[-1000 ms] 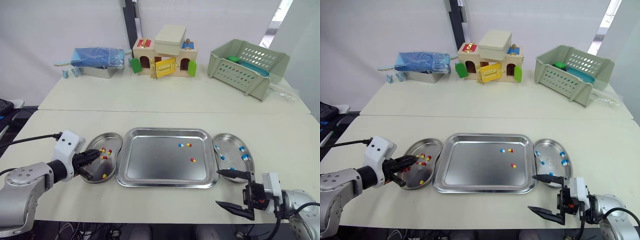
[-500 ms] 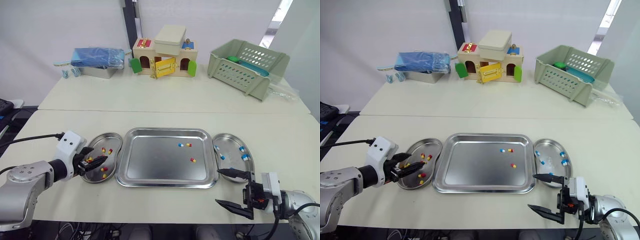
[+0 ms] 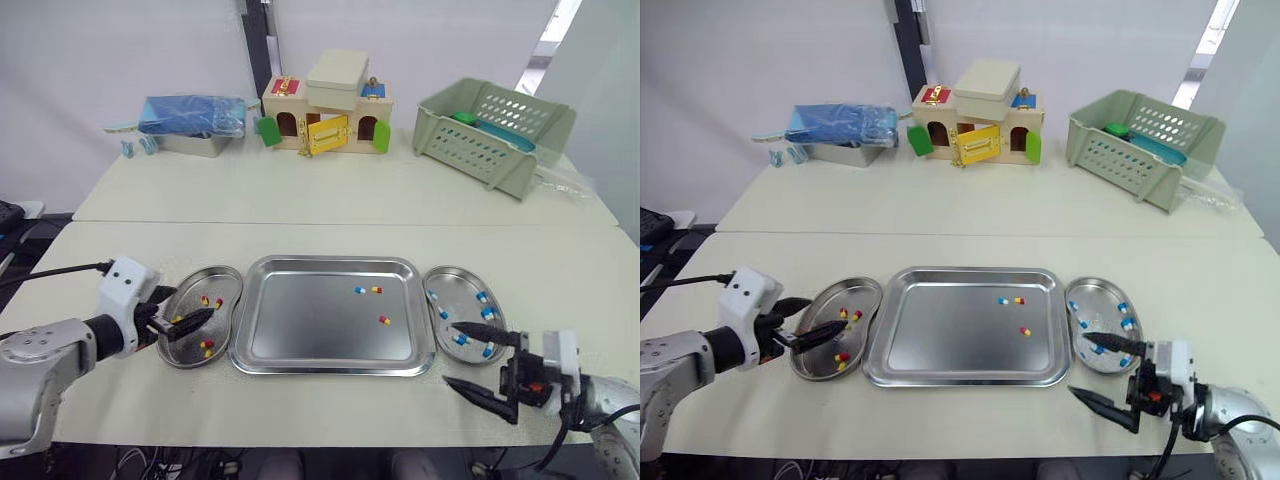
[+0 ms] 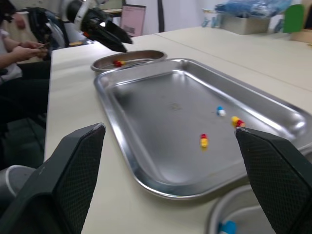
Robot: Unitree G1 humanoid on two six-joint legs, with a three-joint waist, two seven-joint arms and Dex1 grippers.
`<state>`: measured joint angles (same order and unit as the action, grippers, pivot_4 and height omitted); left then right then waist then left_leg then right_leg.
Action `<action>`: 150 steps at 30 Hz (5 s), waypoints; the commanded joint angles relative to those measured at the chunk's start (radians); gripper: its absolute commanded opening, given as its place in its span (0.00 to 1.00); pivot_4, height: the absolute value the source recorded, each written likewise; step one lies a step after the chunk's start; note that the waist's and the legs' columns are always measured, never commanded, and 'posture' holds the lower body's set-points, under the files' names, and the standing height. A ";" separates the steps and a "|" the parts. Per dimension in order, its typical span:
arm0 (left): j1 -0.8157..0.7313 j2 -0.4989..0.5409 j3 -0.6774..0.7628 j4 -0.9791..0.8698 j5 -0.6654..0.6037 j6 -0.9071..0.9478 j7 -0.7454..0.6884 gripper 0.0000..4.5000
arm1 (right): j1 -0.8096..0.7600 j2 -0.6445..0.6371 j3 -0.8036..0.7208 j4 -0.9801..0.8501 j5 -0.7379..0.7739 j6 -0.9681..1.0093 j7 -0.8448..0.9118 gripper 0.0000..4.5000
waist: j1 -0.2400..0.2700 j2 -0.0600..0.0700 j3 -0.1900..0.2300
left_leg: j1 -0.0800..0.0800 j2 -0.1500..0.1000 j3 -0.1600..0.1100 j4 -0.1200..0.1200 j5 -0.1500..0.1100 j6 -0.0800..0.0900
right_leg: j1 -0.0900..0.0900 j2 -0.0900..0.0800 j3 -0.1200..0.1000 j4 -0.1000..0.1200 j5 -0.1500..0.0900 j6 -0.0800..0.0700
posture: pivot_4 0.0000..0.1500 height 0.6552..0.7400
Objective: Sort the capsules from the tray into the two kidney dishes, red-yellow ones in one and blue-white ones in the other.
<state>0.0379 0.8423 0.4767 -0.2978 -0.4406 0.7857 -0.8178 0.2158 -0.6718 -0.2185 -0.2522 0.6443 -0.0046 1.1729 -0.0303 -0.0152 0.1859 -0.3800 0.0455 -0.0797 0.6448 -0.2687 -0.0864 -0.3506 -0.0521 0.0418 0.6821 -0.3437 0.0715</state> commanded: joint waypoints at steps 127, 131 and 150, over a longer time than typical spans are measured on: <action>0.769 -0.589 -0.246 0.023 -0.202 -1.450 -0.361 1.00 | -0.897 0.206 0.604 0.054 -0.454 0.932 -0.382 0.00 | -0.005 0.005 -0.003 | -0.014 -0.001 0.004 0.001 -0.002 0.004 | -0.014 -0.001 0.003 -0.001 0.001 0.001 | 1.00 1.00; 0.744 -0.548 -0.266 0.018 -0.217 -1.470 -0.421 1.00 | -0.845 0.070 0.486 -0.041 -0.360 0.891 -0.256 0.00 | 0.004 0.005 -0.003 | -0.015 -0.001 0.003 0.001 -0.002 0.004 | -0.014 -0.001 0.002 -0.002 0.001 0.001 | 1.00 1.00; 0.630 -0.430 -0.360 -0.011 -0.269 -1.480 -0.537 1.00 | -0.547 -0.422 0.244 0.057 -0.330 0.561 0.050 0.00 | -0.016 0.005 -0.003 | -0.002 0.000 0.004 0.000 -0.003 0.005 | -0.003 0.000 0.004 -0.002 0.000 0.001 | 1.00 1.00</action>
<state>0.6580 0.4075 0.1187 -0.2788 -0.6906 -0.6835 -1.3475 -0.3204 -1.0897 0.0511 -0.1886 0.3217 0.5725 1.2330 -0.0468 -0.0104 0.1831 -0.3826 0.0451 -0.0755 0.6451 -0.2713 -0.0817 -0.3540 -0.0517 0.0457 0.6797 -0.3435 0.0721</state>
